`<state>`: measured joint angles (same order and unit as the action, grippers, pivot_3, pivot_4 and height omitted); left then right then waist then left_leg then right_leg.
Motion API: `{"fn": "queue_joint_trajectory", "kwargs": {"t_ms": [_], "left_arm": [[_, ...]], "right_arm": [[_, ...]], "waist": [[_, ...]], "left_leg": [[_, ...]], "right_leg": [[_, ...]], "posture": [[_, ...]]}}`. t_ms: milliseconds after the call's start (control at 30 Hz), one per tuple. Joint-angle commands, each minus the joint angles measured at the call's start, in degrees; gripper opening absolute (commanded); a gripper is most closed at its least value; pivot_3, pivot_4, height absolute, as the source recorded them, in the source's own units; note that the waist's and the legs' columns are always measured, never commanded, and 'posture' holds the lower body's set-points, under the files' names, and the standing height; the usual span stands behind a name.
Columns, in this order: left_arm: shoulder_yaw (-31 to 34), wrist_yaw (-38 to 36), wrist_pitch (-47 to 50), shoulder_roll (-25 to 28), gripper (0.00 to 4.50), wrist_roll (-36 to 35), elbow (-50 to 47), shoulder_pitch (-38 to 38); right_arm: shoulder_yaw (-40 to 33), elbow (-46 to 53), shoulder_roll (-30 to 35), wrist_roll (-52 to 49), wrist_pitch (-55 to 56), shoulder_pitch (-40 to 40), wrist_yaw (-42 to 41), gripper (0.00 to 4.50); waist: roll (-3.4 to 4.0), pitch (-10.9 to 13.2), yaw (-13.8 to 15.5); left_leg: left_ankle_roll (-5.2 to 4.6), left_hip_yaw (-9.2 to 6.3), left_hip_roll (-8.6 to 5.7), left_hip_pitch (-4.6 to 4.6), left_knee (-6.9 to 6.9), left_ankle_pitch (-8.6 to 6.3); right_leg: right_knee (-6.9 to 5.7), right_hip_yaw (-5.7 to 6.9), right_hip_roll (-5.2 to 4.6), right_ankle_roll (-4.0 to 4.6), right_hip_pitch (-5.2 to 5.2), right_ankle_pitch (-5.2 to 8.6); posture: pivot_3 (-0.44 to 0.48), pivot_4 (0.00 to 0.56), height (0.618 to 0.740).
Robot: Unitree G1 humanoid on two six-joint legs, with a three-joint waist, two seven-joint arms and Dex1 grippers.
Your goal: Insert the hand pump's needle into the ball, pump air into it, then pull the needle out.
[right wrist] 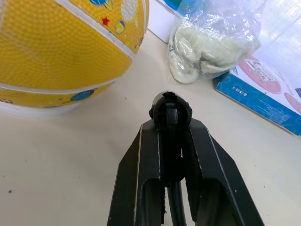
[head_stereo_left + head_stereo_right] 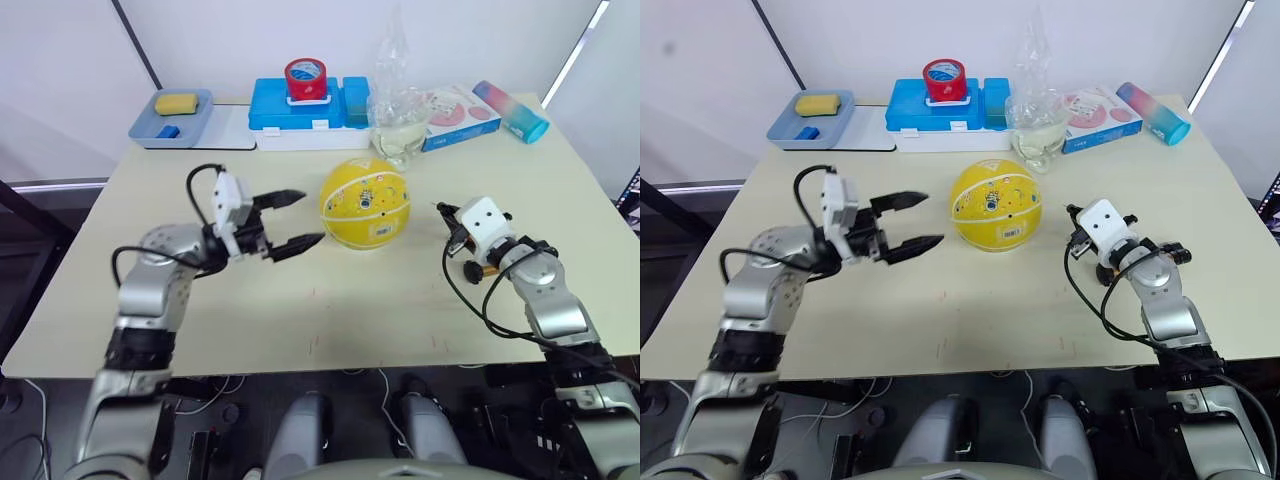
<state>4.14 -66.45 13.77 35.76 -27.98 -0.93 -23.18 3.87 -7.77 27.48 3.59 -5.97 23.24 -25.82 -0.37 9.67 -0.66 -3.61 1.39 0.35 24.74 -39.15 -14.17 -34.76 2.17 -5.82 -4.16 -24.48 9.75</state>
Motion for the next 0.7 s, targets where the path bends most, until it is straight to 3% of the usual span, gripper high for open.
{"fn": "queue_joint_trajectory", "kwargs": {"t_ms": [33,400,600,667,700], "left_arm": [[3.0,-1.8,1.2,2.4,4.5,-4.0,-7.0,3.6],[8.1,-4.1,-2.0,6.4,4.5,-5.0,-9.9,15.0],[9.5,-4.9,-4.5,6.9,4.5,-5.3,-9.1,16.6],[9.8,-6.1,-4.7,7.0,4.5,-6.0,-8.8,16.8],[9.9,-6.8,-4.7,7.1,4.5,-6.5,-8.6,16.9]], "right_arm": [[-0.3,-0.3,0.2,0.7,1.6,1.6,0.1,0.01],[0.7,-4.4,-0.1,2.4,1.1,4.5,0.0,0.01],[1.6,-6.6,-0.2,3.2,1.8,5.9,-0.7,0.01],[1.6,-6.7,-0.1,3.2,1.9,6.2,-0.9,1.06],[1.6,-6.4,0.0,3.0,1.8,6.2,-1.1,1.27]], "waist": [[0.02,0.0,0.0],[0.06,0.0,-0.1],[0.06,0.0,-0.1],[0.06,0.1,-0.1],[0.07,0.0,-0.1]], "left_leg": [[0.0,0.01,0.0,0.0,0.0,0.0],[0.11,0.08,0.0,-0.04,0.0,0.07],[0.14,0.09,0.01,-0.03,0.0,0.09],[0.15,0.09,0.01,-0.04,0.0,0.09],[0.15,0.09,0.02,-0.04,0.0,0.09]], "right_leg": [[0.0,0.0,0.0,0.02,0.0,0.01],[-0.07,-0.08,0.09,0.06,-0.1,0.04],[-0.08,-0.09,0.11,0.08,-0.1,0.04],[-0.09,-0.09,0.12,0.08,-0.11,0.04],[-0.09,-0.1,0.12,0.08,-0.11,0.04]], "posture": [[0.0,0.15,0.739],[0.0,0.15,0.739],[0.0,0.15,0.739],[0.0,0.15,0.739],[0.0,0.15,0.739]]}}
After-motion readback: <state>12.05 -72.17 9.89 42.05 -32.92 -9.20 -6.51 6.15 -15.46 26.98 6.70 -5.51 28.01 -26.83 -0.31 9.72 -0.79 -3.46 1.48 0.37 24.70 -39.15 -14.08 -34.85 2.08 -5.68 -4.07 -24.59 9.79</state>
